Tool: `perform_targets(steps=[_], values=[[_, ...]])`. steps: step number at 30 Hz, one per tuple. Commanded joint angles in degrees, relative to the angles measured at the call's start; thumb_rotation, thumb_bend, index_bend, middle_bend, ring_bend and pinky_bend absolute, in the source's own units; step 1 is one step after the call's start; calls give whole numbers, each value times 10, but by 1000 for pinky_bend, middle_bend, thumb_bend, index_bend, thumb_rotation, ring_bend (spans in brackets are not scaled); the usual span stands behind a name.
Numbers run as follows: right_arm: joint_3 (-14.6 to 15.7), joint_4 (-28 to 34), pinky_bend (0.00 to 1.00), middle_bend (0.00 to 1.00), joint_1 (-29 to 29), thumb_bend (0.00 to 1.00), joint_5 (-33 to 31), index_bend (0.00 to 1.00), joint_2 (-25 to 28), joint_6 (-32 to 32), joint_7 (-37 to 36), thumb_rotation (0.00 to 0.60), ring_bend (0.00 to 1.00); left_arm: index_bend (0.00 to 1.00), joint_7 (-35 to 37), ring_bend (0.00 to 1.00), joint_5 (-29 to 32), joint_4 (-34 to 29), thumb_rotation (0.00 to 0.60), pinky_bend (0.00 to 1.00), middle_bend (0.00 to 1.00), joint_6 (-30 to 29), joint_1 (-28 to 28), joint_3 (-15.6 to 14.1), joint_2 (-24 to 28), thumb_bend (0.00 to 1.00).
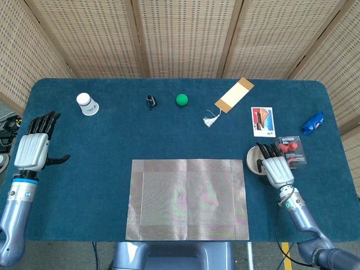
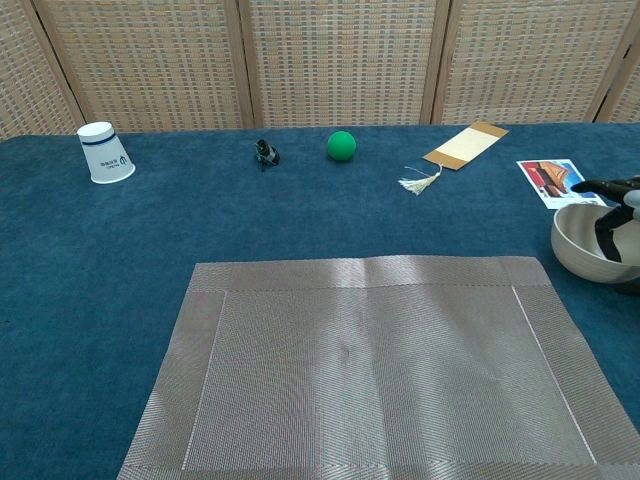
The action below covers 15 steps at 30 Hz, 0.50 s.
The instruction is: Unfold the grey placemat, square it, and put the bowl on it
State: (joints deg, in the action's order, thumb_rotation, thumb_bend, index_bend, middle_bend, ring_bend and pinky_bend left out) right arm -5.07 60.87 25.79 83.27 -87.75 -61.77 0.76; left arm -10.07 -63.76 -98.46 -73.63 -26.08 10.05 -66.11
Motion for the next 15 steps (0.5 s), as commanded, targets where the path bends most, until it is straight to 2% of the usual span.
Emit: perform_targets(steps=[1, 8, 15], values=[[2, -32, 0, 0, 4, 406, 30, 683, -21, -39, -31, 600, 0, 0, 2, 0, -1, 1, 600, 0, 0, 2, 1, 2, 1, 0], [11, -58, 0, 0, 9, 419, 59, 702, -32, -72, -63, 600, 0, 0, 3, 0, -5, -1, 600, 0, 0, 6, 4, 4, 1, 0], [16, -25, 0, 0, 19, 420, 98, 701, -8, -120, -63, 600, 0, 0, 7, 0, -6, -3, 600, 0, 0, 9, 7, 8, 3, 0]])
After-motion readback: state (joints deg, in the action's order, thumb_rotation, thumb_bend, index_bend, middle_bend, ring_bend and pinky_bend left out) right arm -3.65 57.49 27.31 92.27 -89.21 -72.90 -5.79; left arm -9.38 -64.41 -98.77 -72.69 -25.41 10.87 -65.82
